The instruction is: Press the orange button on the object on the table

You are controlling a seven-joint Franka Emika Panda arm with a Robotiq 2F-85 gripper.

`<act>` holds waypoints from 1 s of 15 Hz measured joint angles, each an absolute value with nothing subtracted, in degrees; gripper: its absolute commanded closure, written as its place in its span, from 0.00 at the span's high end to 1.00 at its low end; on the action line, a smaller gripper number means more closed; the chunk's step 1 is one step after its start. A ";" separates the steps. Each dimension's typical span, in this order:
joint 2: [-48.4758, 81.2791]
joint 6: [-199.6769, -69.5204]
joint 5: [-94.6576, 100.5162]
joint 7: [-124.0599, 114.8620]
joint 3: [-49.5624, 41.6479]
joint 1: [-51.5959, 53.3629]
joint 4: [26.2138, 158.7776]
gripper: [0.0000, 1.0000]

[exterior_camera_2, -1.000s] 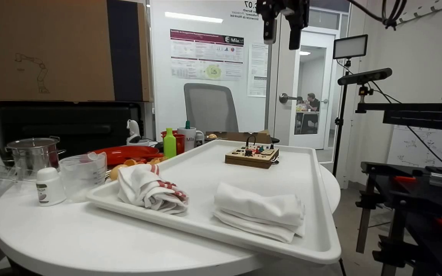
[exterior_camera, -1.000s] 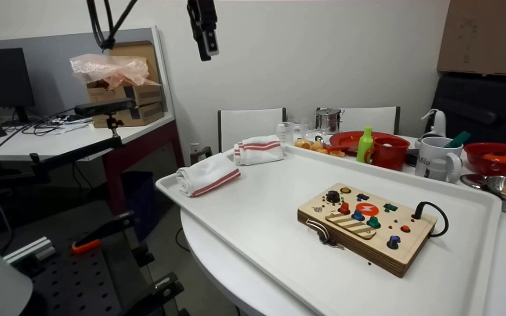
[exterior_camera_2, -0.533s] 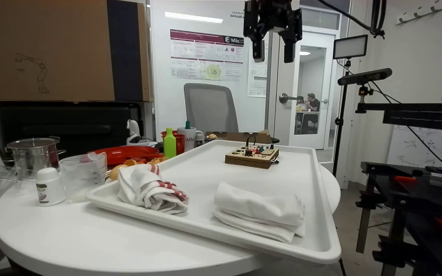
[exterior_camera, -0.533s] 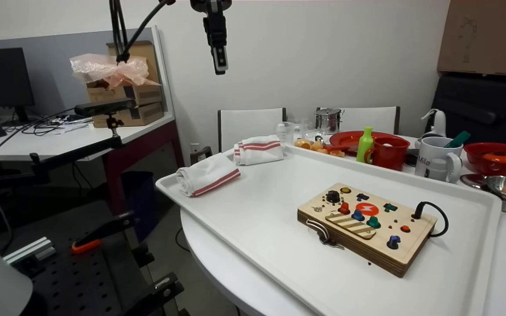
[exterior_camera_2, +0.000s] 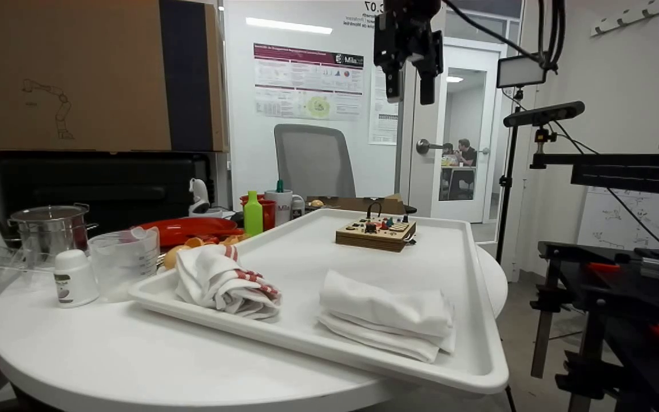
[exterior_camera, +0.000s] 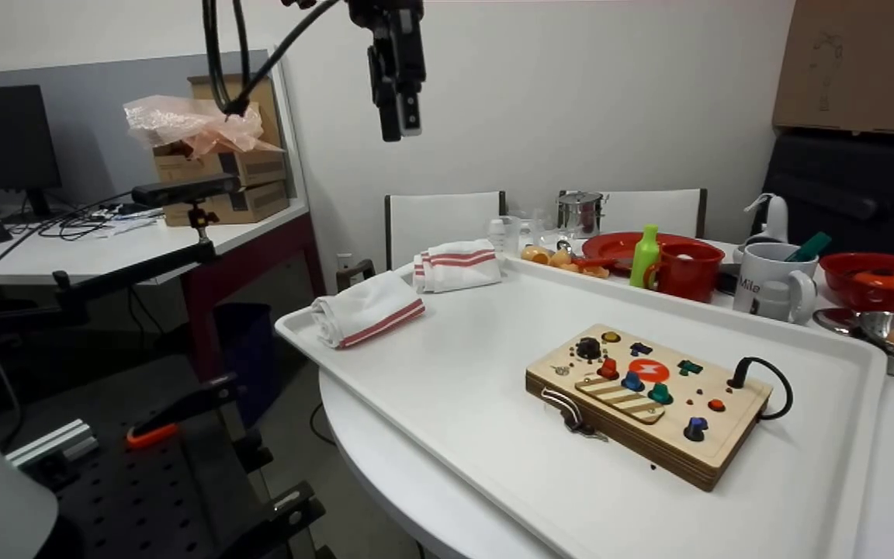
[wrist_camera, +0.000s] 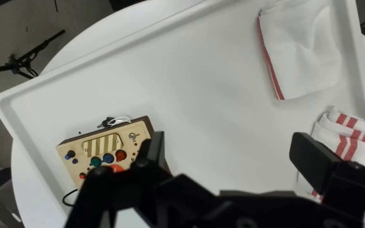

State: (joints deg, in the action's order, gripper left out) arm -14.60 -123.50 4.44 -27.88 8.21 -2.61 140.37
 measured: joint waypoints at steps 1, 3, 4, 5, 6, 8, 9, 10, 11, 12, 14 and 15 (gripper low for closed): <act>-13.93 -123.53 4.60 -24.08 6.43 -2.90 140.33 1.00; -12.33 -123.53 5.10 -17.54 2.89 -4.06 140.09 1.00; -11.32 -123.53 5.27 -15.09 1.32 -4.79 139.79 1.00; -10.15 -123.53 5.30 -13.15 -0.08 -5.48 139.31 1.00; -8.79 -123.53 5.30 -11.90 -1.29 -6.12 138.68 1.00; -5.64 -123.59 5.30 -11.10 -2.99 -7.01 137.04 1.00; -3.93 -123.63 5.26 -11.10 -3.57 -7.29 136.05 1.00; -2.16 -123.63 5.11 -11.53 -4.09 -7.42 134.96 1.00; -0.51 -123.63 4.98 -12.28 -4.48 -7.47 133.86 1.00; 0.97 -123.63 4.91 -12.69 -4.70 -7.50 132.83 1.00; 2.48 -123.62 4.87 -13.23 -4.75 -7.50 131.72 1.00; 2.73 -123.61 4.86 -13.37 -4.75 -7.49 131.48 1.00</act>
State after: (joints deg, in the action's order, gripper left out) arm 2.73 -123.61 4.86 -13.37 -4.75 -7.49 131.48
